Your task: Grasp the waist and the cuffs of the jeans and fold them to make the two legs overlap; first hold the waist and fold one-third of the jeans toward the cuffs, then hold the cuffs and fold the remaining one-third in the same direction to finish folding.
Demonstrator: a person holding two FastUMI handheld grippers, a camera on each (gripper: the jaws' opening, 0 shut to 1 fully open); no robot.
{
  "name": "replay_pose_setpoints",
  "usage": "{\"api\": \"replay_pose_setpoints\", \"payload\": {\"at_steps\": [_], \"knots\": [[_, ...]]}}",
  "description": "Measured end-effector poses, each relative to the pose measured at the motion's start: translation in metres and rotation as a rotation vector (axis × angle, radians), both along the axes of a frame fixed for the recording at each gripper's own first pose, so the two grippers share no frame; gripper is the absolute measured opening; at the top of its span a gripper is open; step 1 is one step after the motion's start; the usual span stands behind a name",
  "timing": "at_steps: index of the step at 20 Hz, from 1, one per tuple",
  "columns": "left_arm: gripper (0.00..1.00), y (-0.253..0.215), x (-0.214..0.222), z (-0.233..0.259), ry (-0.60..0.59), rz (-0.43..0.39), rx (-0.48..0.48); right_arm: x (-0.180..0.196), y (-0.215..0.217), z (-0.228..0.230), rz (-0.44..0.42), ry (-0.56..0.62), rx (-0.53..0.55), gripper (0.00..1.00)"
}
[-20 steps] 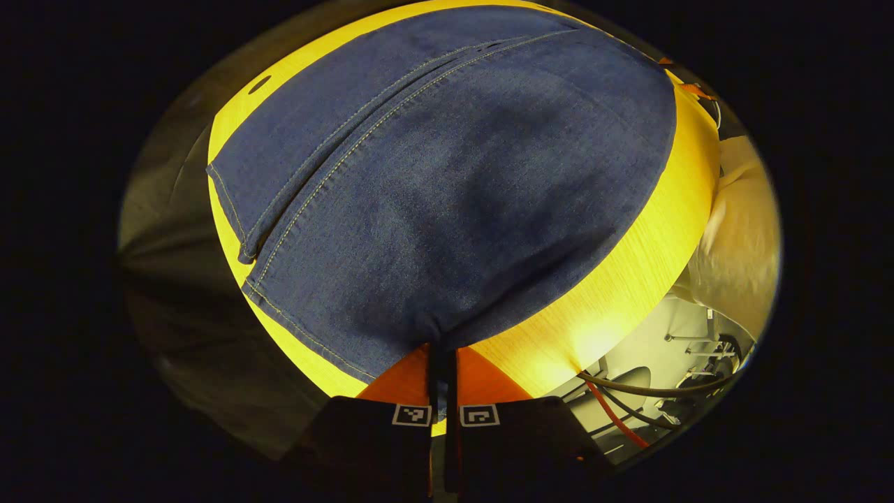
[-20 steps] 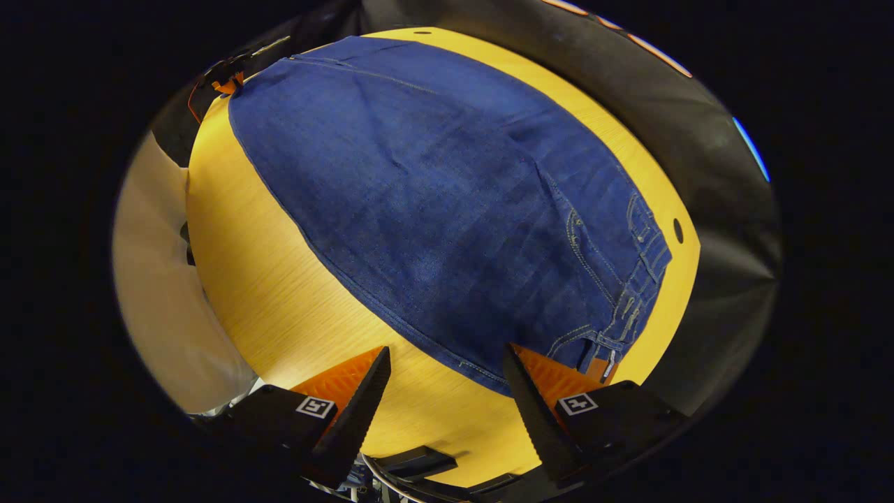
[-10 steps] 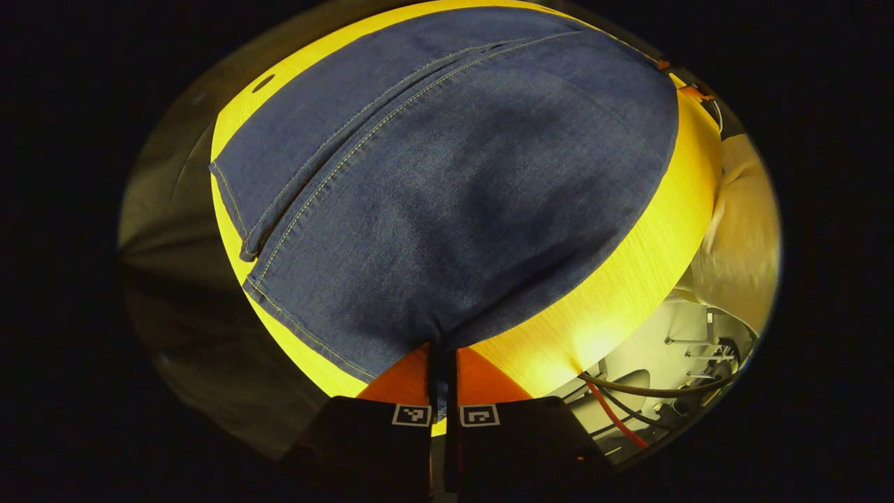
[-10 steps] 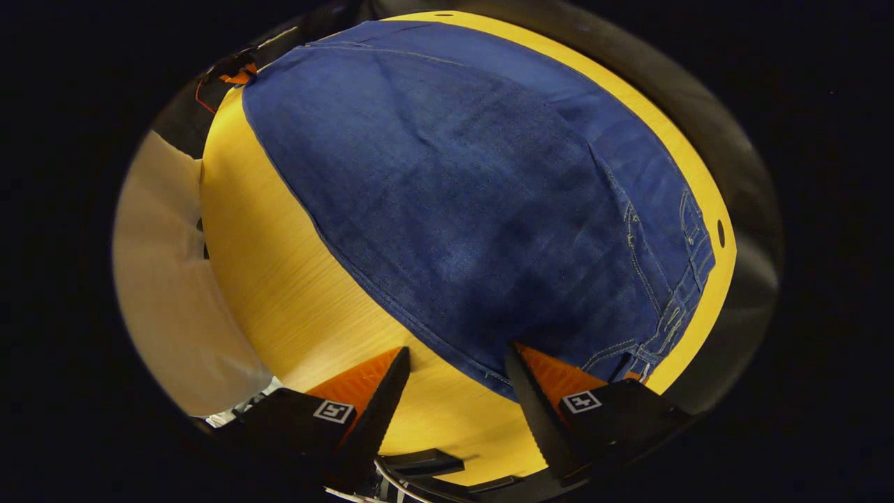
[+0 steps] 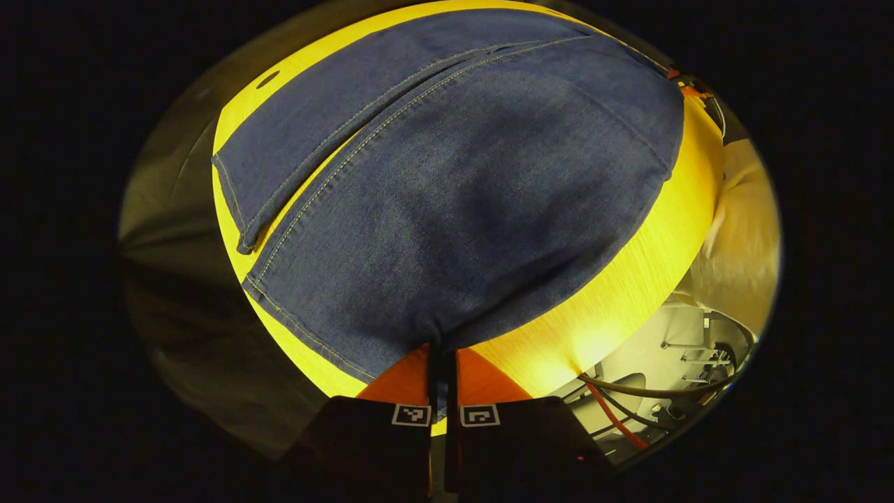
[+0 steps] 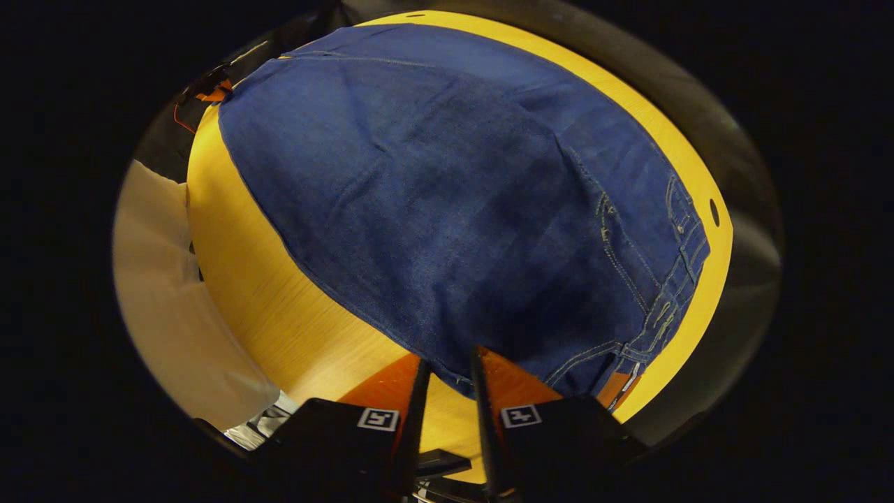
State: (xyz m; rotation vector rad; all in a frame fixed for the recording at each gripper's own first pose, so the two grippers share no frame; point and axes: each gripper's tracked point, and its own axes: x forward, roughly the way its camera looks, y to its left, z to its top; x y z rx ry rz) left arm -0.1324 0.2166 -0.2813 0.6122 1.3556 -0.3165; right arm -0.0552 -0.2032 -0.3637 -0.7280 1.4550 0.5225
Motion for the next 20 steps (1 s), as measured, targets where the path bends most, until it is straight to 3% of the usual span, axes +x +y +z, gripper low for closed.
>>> {"api": "replay_pose_setpoints", "payload": {"at_steps": [6,8,13,17,20], "knots": [[0.01,0.000,-0.001,0.001,0.015,0.025,-0.019,0.005,-0.006,-0.001,-0.081,-0.033,-0.018,0.07],[0.00,-0.002,0.000,0.002,0.027,0.046,-0.038,0.005,-0.005,0.003,-0.116,-0.034,-0.027,0.03],[0.00,0.001,-0.007,0.003,0.142,0.087,-0.055,0.004,-0.006,0.005,-0.146,-0.078,-0.047,0.03],[0.00,0.007,-0.002,0.024,0.190,-0.016,0.028,0.011,0.001,0.025,-0.190,-0.122,-0.055,0.03],[0.00,0.012,0.003,0.057,0.214,-0.029,0.056,0.032,0.011,0.059,-0.234,-0.185,-0.019,0.00]]}}
